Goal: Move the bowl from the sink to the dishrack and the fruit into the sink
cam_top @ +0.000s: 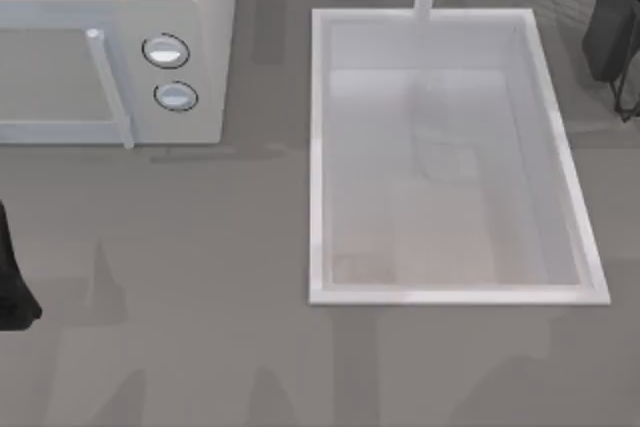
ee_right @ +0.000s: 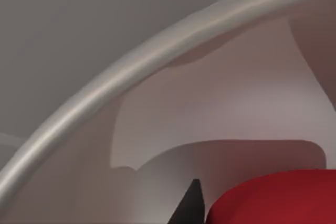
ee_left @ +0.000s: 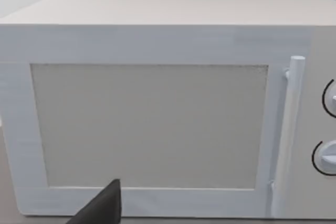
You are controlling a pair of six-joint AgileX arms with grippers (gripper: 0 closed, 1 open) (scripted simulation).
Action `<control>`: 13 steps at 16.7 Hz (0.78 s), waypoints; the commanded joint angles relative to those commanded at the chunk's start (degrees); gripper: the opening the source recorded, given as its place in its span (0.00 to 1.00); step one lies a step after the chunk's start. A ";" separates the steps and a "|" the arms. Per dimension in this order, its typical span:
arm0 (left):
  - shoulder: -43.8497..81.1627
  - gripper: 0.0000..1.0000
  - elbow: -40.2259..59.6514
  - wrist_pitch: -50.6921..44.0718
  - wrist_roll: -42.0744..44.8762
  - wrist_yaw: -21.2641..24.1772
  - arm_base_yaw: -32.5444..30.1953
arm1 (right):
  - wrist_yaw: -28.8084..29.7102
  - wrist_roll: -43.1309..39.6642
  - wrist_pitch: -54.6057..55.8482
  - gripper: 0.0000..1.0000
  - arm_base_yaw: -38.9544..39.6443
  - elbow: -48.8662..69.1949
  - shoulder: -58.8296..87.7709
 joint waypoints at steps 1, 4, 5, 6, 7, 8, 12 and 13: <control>0.00 1.00 0.00 0.00 0.00 0.00 0.00 | 0.00 0.00 0.00 0.70 0.00 0.00 0.00; 0.00 1.00 0.00 0.00 0.00 0.00 0.00 | 0.00 0.00 0.00 0.47 0.00 0.00 0.00; 0.00 1.00 0.00 0.00 0.00 0.00 0.00 | 0.00 0.00 0.00 0.40 0.00 0.00 0.00; 0.00 1.00 0.00 0.00 0.00 0.00 0.00 | 0.00 0.00 0.00 0.32 0.00 0.00 0.00; 0.00 1.00 0.00 0.00 0.00 0.00 0.00 | 0.00 0.00 0.00 0.25 0.00 0.00 0.00; 0.00 1.00 0.00 0.00 0.00 0.00 0.00 | 0.00 0.00 0.00 0.17 0.00 0.00 0.00; 0.00 1.00 0.00 0.00 0.00 0.00 0.00 | 0.00 0.00 0.00 0.00 0.00 0.00 0.00; 0.00 1.00 0.00 0.00 0.00 0.00 0.00 | 0.00 0.00 0.00 0.00 0.00 0.00 0.00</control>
